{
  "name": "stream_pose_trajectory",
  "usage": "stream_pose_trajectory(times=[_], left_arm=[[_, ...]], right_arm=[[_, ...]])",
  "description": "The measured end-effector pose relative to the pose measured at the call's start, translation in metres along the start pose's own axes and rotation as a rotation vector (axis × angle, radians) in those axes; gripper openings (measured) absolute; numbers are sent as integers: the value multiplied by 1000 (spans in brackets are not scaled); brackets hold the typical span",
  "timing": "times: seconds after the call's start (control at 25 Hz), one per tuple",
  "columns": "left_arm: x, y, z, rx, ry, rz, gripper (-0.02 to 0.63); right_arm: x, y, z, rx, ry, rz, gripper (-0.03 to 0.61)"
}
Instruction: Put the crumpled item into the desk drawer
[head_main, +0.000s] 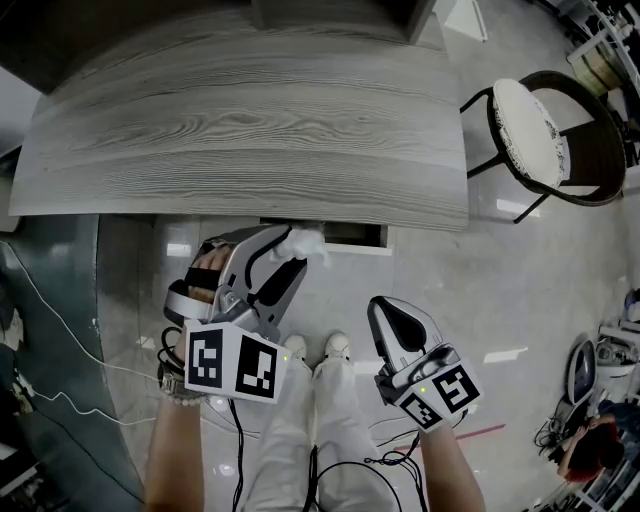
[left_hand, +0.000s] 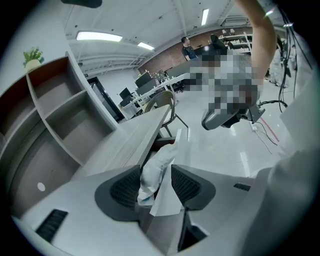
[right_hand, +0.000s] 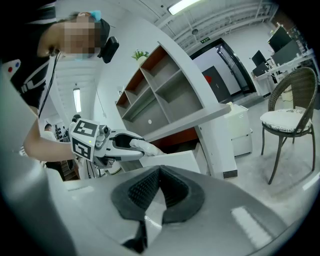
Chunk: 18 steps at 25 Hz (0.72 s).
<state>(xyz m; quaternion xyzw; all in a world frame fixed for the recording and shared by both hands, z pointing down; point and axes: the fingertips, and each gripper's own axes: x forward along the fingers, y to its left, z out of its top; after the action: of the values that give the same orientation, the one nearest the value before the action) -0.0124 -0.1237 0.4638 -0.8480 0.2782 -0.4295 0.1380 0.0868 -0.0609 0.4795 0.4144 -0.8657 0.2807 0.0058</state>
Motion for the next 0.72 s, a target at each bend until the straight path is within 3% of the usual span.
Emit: stream_pose_trajectory(times=[0.28, 0.44, 0.72], left_arm=[[-14, -3, 9, -61, -40, 22, 179], [-17, 0, 13, -160, -86, 36, 170], [-43, 13, 32, -352, -197, 60, 35]], right_arm=[[0, 1, 1, 1, -6, -1, 9], [-2, -3, 3, -14, -7, -13, 9], [-5, 9, 31, -97, -22, -38, 9]])
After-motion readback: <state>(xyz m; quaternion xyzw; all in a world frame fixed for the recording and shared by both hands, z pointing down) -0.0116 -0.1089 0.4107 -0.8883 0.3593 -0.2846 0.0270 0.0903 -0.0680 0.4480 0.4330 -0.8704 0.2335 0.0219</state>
